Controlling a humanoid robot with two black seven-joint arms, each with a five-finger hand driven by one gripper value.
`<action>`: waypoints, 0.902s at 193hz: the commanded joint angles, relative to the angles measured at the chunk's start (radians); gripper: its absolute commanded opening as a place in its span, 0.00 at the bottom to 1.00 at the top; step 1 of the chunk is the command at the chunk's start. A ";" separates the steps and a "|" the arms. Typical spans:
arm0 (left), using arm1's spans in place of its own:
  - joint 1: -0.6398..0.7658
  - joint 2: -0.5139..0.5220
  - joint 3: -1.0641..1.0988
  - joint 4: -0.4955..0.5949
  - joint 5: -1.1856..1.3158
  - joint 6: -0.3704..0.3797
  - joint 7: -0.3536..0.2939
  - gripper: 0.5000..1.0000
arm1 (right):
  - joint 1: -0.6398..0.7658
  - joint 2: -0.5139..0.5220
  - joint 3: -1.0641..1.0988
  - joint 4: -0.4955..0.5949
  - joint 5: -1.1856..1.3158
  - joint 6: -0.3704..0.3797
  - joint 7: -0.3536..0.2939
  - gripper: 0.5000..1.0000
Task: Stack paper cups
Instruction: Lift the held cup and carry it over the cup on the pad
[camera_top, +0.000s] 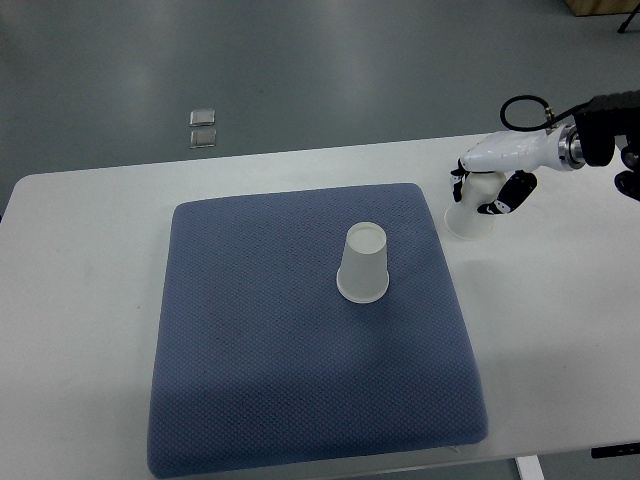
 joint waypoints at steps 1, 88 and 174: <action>0.000 0.000 0.000 0.000 0.000 0.000 0.000 1.00 | 0.074 -0.001 0.005 0.005 0.004 0.041 0.012 0.24; 0.000 0.000 0.000 0.000 0.000 0.000 0.000 1.00 | 0.204 0.015 0.008 0.189 0.044 0.163 0.018 0.25; 0.000 0.000 0.000 0.000 0.000 0.000 0.000 1.00 | 0.305 0.029 0.008 0.273 0.123 0.249 0.018 0.25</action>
